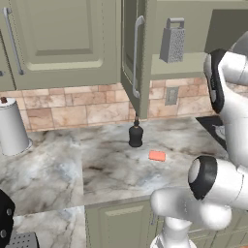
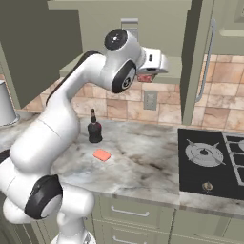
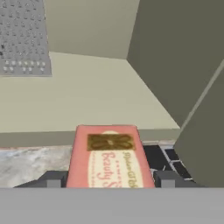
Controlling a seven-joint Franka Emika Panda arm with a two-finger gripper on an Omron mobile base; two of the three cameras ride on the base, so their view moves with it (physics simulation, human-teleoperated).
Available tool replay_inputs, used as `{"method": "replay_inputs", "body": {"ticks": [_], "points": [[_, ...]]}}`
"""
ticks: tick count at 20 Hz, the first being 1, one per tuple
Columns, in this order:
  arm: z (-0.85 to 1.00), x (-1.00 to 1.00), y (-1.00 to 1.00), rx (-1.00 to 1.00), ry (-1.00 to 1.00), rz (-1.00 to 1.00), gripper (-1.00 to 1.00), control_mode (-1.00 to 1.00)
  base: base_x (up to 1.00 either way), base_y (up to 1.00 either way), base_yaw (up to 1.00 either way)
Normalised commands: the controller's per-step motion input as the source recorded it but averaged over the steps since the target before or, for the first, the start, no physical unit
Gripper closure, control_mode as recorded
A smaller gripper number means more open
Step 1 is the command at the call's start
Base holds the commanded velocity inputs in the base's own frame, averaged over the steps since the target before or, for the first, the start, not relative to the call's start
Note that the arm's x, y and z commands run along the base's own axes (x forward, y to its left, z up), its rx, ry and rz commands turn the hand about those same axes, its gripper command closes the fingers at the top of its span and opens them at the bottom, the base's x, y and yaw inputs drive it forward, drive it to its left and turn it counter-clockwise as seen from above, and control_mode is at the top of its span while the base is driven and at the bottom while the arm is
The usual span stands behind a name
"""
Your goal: Pick the bar soap and bar soap from the cabinet and place them on the counter.
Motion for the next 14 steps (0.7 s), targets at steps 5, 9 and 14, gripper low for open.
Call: {"method": "replay_inputs", "body": {"ticks": [5, 9, 14], "points": [[-0.25, -0.98, 0.4, -0.07, -0.11, 0.01, 1.0, -1.0, 0.0, 0.0, 0.0], [-0.32, -0.77, 0.38, -0.06, -0.06, 0.02, 1.0, -1.0, 0.0, 0.0, 0.0], [-0.36, -0.27, 0.3, -0.02, 0.0, 0.02, 1.0, -1.0, 0.0, 0.0, 0.0]]}}
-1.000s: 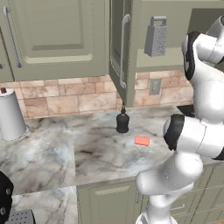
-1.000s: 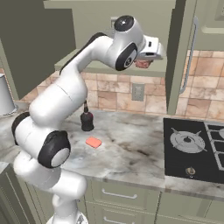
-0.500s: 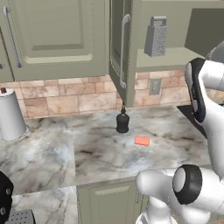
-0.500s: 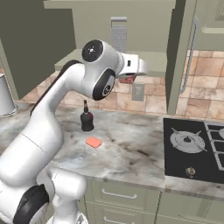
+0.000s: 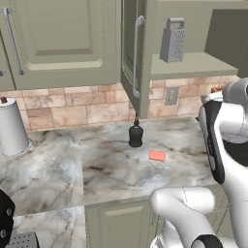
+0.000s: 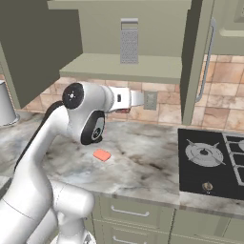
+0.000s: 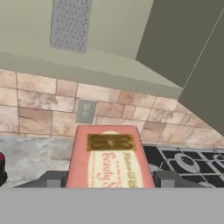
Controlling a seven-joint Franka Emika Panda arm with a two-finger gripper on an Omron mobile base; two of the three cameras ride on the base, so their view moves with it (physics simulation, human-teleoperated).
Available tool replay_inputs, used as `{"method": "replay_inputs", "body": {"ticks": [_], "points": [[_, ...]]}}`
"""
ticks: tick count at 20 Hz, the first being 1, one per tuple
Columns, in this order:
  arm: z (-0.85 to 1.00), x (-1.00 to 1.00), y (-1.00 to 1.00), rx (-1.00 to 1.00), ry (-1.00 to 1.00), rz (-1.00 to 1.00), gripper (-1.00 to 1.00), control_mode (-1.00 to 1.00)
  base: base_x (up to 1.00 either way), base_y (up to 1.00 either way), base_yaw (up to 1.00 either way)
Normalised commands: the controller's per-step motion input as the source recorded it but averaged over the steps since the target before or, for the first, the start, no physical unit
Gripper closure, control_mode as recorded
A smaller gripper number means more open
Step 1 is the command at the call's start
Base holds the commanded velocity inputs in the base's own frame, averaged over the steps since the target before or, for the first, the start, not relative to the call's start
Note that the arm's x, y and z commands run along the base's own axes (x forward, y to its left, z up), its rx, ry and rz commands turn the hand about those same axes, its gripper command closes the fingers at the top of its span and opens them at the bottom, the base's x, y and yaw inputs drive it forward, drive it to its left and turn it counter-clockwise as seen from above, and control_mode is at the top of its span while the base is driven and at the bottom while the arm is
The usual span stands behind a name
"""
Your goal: Pick the bar soap and bar soap from the cabinet and place them on the counter.
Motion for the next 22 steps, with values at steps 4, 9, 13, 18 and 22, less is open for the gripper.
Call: {"method": "replay_inputs", "body": {"ticks": [4, 9, 13, 18, 22], "points": [[-0.37, 0.0, 0.11, 0.0, 0.02, 0.03, 1.0, -1.0, 0.0, 0.0, 0.0], [-0.41, 0.0, 0.0, 0.0, 0.05, 0.06, 1.0, -1.0, 0.0, 0.0, 0.0], [-0.41, 0.14, 0.0, 0.0, 0.06, 0.07, 1.0, -1.0, 0.0, 0.0, 0.0], [-0.45, 0.19, 0.0, 0.0, 0.07, 0.07, 1.0, -1.0, 0.0, 0.0, 0.0], [-0.47, 0.17, 0.01, 0.0, 0.06, 0.06, 1.0, -1.0, 0.0, 0.0, 0.0]]}}
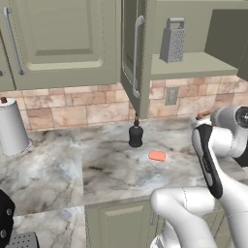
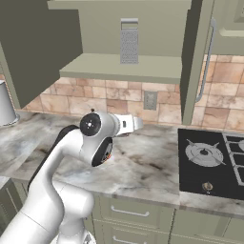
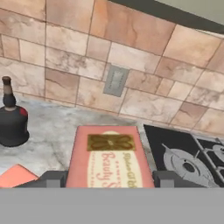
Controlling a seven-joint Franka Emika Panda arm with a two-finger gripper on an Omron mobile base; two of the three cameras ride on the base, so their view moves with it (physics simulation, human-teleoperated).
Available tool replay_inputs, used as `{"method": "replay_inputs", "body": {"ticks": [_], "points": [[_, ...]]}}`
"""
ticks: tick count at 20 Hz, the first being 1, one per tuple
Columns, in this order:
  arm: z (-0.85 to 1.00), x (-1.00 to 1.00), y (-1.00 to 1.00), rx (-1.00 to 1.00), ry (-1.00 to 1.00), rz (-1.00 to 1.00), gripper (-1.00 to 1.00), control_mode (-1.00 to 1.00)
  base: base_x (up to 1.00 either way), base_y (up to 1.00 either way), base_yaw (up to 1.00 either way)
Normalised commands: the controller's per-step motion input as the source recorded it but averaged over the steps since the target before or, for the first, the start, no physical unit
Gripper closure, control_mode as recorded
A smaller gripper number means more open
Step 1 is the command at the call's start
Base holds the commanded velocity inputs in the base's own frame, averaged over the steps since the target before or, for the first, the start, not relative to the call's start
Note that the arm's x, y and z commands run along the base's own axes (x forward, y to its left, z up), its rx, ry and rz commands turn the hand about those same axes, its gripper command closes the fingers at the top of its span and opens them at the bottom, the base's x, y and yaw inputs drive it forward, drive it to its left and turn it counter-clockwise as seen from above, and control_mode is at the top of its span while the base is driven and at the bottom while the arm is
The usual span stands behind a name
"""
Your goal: Pick the bar soap and bar soap from the cabinet and place them on the counter.
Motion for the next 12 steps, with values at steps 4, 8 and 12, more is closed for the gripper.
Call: {"method": "replay_inputs", "body": {"ticks": [4, 8, 12], "points": [[-0.57, 0.16, 0.08, 0.0, 0.07, 0.02, 1.0, -1.0, 0.0, 0.0, 0.0], [-0.63, 0.17, 0.1, 0.0, 0.1, 0.02, 1.0, -1.0, 0.0, 0.0, 0.0], [-0.63, 0.19, 0.1, 0.0, 0.1, 0.0, 1.0, -1.0, 0.0, 0.0, 0.0]]}}
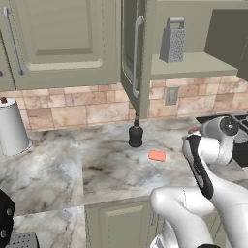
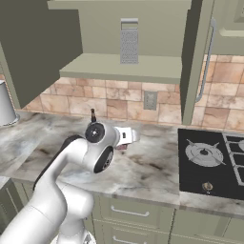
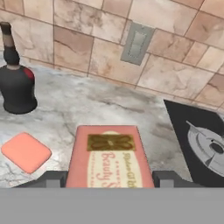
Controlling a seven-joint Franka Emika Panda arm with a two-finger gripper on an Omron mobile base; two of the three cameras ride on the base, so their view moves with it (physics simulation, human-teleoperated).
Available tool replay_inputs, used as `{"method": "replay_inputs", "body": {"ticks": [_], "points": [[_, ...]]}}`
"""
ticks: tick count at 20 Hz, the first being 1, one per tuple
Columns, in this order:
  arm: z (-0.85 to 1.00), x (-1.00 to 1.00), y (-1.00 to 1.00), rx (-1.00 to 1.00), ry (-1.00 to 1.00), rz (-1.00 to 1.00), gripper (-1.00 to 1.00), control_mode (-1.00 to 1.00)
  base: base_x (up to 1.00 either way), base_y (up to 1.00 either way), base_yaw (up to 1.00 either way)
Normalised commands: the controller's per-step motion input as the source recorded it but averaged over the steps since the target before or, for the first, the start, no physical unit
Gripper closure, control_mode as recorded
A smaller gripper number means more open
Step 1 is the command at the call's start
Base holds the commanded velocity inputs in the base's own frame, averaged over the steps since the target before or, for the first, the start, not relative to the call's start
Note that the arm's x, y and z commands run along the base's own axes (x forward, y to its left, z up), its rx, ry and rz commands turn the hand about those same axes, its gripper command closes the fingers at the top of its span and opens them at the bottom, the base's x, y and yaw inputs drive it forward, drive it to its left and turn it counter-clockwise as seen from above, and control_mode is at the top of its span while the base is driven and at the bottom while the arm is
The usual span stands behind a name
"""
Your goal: Pick the bar soap and bar soap from the cabinet and place them on the counter.
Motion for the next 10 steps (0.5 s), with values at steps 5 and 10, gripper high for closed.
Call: {"method": "replay_inputs", "body": {"ticks": [5, 10], "points": [[-0.65, 0.19, 0.06, 0.0, 0.09, 0.0, 1.0, -1.0, 0.0, 0.0, 0.0], [-0.67, 0.22, 0.03, 0.0, 0.09, 0.0, 1.0, -1.0, 0.0, 0.0, 0.0]]}}
